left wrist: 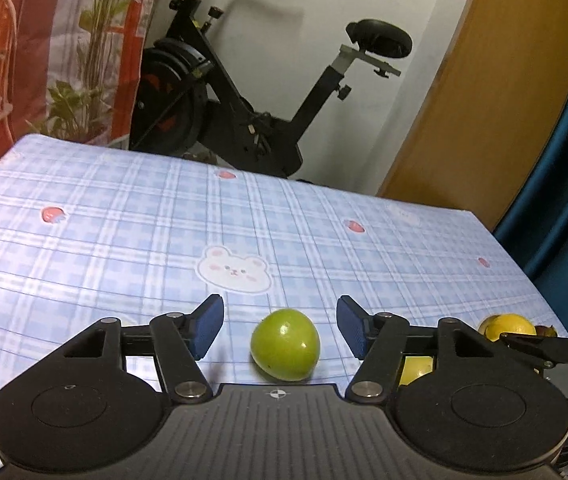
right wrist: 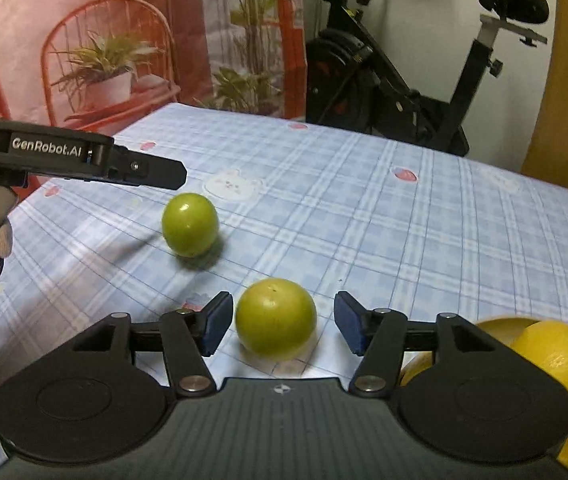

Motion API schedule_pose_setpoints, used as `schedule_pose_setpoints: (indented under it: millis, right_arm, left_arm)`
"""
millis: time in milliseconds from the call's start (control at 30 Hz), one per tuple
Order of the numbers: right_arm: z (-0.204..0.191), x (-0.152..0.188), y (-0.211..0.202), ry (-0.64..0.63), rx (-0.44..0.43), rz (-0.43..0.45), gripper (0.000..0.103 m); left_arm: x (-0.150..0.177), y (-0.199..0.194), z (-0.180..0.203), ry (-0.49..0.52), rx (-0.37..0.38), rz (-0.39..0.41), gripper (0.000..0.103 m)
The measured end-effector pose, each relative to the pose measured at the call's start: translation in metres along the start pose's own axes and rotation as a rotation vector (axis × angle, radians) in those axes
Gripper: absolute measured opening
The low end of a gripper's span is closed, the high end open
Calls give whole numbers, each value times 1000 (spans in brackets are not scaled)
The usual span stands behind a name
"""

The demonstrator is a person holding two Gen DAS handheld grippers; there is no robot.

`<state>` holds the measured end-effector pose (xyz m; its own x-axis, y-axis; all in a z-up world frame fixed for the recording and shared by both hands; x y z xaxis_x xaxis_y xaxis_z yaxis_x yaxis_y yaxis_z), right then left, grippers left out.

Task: Organize fruits
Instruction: 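Move the left gripper to the green apple on the tablecloth, then close the left gripper around the green apple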

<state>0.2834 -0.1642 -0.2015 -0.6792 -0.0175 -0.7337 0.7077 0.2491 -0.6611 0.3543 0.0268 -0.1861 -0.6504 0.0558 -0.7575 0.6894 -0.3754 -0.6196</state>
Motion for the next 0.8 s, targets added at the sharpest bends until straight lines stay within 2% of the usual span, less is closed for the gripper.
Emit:
schedule_pose_setpoints:
  millis: [100,267,800]
  right_arm:
    - [-1,0,2,1,-8,-7,54]
    - [-1,2,1,5,-27,-4,49]
    - [1,3,0,13,-35,7,49]
  left_arm:
    - [4,8,3,0,16,-25,66]
    - [12,16,5,9,3,-49,66]
    - [16,28,2,-20,-42,-87,64]
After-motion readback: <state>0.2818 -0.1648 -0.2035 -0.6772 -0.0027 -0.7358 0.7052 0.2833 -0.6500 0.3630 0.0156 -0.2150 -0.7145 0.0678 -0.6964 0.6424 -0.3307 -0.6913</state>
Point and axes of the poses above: each gripper's, at about its wrist camera, not at the fingertips, and y roughly the way its jaws point, z to its right, x to its underside, the point moved 4 cm from there along y, roughly the way its jaws point, and after that the axes turned 8 degrees about -x, right-handed, at the moved point
